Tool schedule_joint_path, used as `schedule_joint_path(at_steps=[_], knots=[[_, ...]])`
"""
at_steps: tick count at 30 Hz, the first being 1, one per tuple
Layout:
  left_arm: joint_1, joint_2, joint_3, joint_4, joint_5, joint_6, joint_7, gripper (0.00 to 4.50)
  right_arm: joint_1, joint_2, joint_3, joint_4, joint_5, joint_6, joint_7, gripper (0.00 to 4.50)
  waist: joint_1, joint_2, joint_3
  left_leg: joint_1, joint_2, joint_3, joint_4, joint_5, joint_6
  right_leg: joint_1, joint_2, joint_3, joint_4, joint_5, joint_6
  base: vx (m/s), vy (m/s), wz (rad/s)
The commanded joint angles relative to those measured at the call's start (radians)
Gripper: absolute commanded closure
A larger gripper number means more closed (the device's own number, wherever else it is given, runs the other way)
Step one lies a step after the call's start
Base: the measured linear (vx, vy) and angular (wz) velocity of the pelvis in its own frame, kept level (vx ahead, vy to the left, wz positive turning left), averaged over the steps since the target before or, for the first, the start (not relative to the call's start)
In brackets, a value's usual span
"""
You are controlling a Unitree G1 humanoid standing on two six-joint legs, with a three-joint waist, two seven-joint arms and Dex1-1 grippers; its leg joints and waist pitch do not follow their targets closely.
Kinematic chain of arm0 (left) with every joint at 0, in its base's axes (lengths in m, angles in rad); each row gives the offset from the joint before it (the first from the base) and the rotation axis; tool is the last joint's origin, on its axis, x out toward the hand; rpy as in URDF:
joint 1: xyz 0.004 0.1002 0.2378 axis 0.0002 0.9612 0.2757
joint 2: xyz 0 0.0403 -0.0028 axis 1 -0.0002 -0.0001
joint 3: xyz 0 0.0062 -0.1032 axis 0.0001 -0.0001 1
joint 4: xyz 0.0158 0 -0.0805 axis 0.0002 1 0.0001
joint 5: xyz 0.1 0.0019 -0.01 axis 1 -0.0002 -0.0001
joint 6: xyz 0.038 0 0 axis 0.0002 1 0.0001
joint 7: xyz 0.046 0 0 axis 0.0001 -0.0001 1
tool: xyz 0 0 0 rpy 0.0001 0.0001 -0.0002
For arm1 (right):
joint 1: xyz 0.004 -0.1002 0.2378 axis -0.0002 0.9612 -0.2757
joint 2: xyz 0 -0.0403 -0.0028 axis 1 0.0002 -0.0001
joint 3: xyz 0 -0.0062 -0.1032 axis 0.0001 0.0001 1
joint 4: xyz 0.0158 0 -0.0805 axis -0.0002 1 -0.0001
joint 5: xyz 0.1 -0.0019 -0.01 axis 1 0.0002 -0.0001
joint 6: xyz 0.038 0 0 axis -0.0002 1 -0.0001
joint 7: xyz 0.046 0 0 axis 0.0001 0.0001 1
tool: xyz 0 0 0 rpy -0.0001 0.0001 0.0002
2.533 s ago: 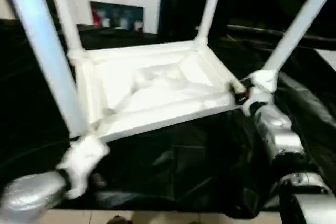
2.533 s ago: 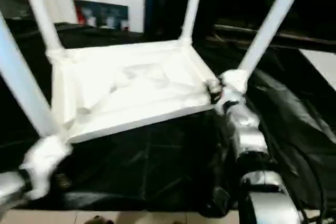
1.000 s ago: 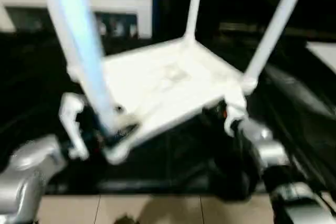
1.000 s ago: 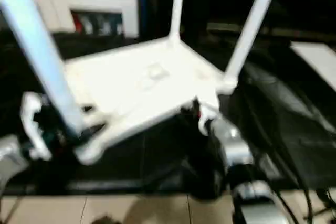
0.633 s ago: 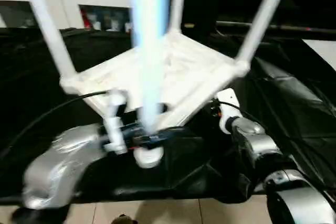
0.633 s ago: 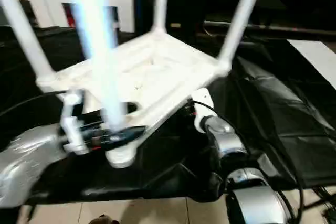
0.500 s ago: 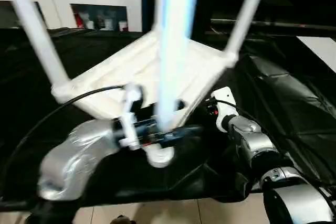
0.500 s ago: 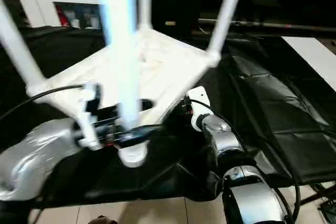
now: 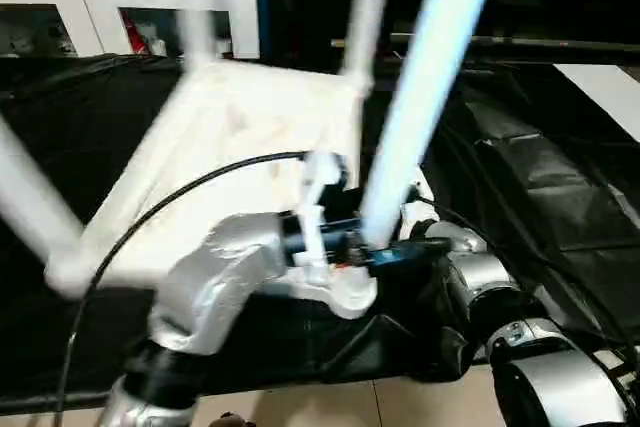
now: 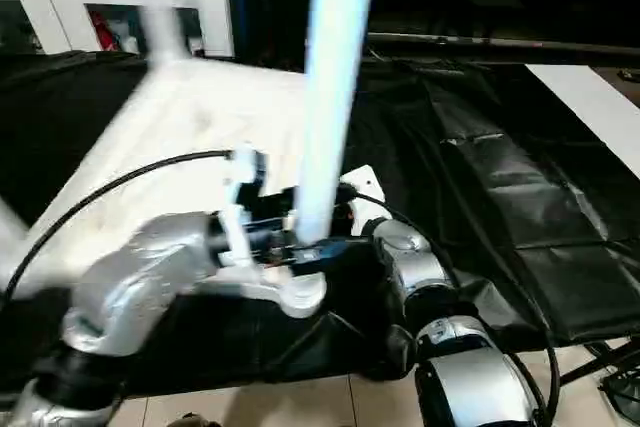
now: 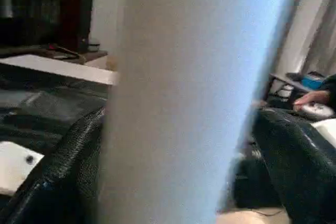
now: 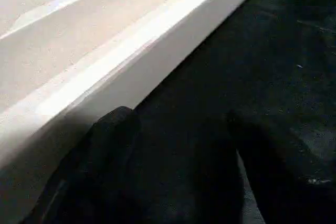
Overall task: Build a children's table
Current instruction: Rotate table base
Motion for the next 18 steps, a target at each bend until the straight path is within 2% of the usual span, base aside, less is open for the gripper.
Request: schedule_joint_path(at_steps=[1,5,11,13,15,17,18], knots=[[-0.027,-0.003,-0.024,0.052,0.071,-0.039,0.036,0.01,-0.021,0.02,0.011,0.01,0.0,-0.021,0.007,1.22,0.008,0.006,-0.066,0.013,0.043,-0.011,-0.064,-0.133,0.031,0.051,-0.077,0.065,-0.086,0.038,-0.231,0.0,0.0,0.0],[-0.042,0.045,-0.036,0.129,0.184,-0.11,0.094,0.01,-0.038,-0.002,-0.011,0.016,-0.004,-0.038,-0.028,1.22,0.011,0.01,-0.07,0.016,0.046,-0.012,-0.063,-0.123,0.028,0.049,-0.079,0.064,-0.083,0.052,-0.226,0.0,0.0,0.0],[0.015,0.182,-0.045,0.077,0.163,-0.071,-0.034,0.01,0.0,-0.083,-0.052,-0.091,0.038,-0.006,0.046,1.22,0.02,0.01,-0.069,0.017,0.044,-0.011,-0.062,-0.11,0.031,0.05,-0.076,0.064,-0.078,0.074,-0.225,0.0,0.0,0.0],[0.038,0.229,-0.046,0.054,0.117,-0.039,-0.126,0.01,0.055,-0.147,-0.044,-0.191,0.048,0.024,0.143,1.22,0.022,0.009,-0.069,0.018,0.042,-0.009,-0.061,-0.106,0.033,0.049,-0.074,0.064,-0.078,0.083,-0.223,0.0,0.0,0.0],[0.039,0.261,-0.055,0.055,0.106,-0.029,-0.17,0.01,0.086,-0.186,-0.031,-0.241,0.048,0.034,0.201,1.22,0.035,0.016,-0.068,0.02,0.04,-0.008,-0.061,-0.103,0.037,0.047,-0.071,0.064,-0.079,0.093,-0.223,0.0,0.0,0.0],[0.034,0.282,-0.063,0.062,0.106,-0.026,-0.195,0.01,0.11,-0.215,-0.019,-0.277,0.048,0.038,0.244,1.22,0.037,0.012,-0.066,0.019,0.041,-0.008,-0.064,-0.13,0.031,0.047,-0.073,0.065,-0.083,0.058,-0.223,0.0,0.0,0.0],[0.026,0.307,-0.072,0.074,0.114,-0.035,-0.218,0.01,0.137,-0.249,-0.009,-0.319,0.048,0.045,0.283,1.22,0.036,0.017,-0.065,0.02,0.04,-0.009,-0.065,-0.154,0.023,0.049,-0.072,0.064,-0.089,0.027,-0.22,0.0,0.0,0.0]])
